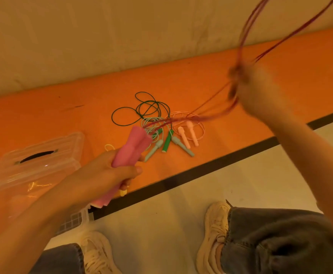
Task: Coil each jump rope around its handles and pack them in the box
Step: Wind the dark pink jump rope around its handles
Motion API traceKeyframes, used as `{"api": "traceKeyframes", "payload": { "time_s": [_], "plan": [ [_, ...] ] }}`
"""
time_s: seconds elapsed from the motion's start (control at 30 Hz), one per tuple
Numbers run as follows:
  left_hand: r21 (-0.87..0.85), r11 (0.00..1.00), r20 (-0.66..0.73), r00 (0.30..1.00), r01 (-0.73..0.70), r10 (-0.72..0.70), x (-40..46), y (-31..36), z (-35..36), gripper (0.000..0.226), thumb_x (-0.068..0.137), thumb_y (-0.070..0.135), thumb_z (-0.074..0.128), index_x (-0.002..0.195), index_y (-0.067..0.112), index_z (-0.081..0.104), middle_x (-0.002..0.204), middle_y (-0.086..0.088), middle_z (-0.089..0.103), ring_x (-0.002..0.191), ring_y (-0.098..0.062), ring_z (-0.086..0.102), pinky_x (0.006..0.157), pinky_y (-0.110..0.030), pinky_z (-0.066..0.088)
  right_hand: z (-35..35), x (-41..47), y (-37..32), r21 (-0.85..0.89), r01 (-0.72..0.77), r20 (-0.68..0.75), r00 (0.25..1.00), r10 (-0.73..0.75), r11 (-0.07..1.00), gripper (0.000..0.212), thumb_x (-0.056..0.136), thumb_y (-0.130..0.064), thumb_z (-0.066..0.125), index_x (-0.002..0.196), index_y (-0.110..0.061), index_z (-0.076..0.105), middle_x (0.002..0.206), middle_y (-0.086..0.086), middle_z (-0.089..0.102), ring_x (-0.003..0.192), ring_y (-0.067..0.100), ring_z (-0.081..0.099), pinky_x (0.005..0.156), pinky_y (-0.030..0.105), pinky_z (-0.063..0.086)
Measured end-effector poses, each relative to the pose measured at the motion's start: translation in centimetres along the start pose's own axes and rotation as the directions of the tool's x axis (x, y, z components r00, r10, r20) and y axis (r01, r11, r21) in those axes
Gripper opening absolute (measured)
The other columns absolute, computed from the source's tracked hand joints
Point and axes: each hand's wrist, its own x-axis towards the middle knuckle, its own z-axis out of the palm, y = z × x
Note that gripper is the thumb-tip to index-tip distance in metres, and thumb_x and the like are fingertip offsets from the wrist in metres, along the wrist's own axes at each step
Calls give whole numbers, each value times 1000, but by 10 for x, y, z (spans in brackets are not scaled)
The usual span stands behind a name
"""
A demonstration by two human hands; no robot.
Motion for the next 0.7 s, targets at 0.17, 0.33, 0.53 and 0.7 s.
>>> {"api": "traceKeyframes", "payload": {
  "time_s": [0.17,0.33,0.53,0.7],
  "plan": [
    [-56,979,156,970,196,-186,-2,-17,-13,66,55,50,87,106,16,65,64,-2,61,57,-11,58,56,-23,50,25,-43,22,165,-561,576,722,383,811,23,95,-17,56,105,3,62,65,7,50,38,7,33,35,17,30],
    [-174,947,129,960,270,-250,2,-11,5,37,86,29,66,111,1,61,67,-2,59,51,-8,55,46,-20,47,13,-41,34,429,-667,557,726,403,610,15,95,-13,56,95,1,60,68,7,51,35,4,39,32,14,33],
    [-66,981,161,972,182,-169,3,-10,15,24,88,21,65,111,14,62,72,3,65,57,-3,60,51,-18,48,-3,-31,18,863,-270,94,917,389,427,7,98,-13,50,98,-7,54,75,7,68,53,9,67,51,19,55],
    [-170,973,253,961,159,-113,8,-4,37,43,80,32,66,117,12,62,76,1,63,63,-7,58,57,-20,51,-15,-41,6,651,104,-320,935,149,752,12,99,-10,46,103,-21,50,89,5,65,66,15,69,57,22,57]
  ]
}}
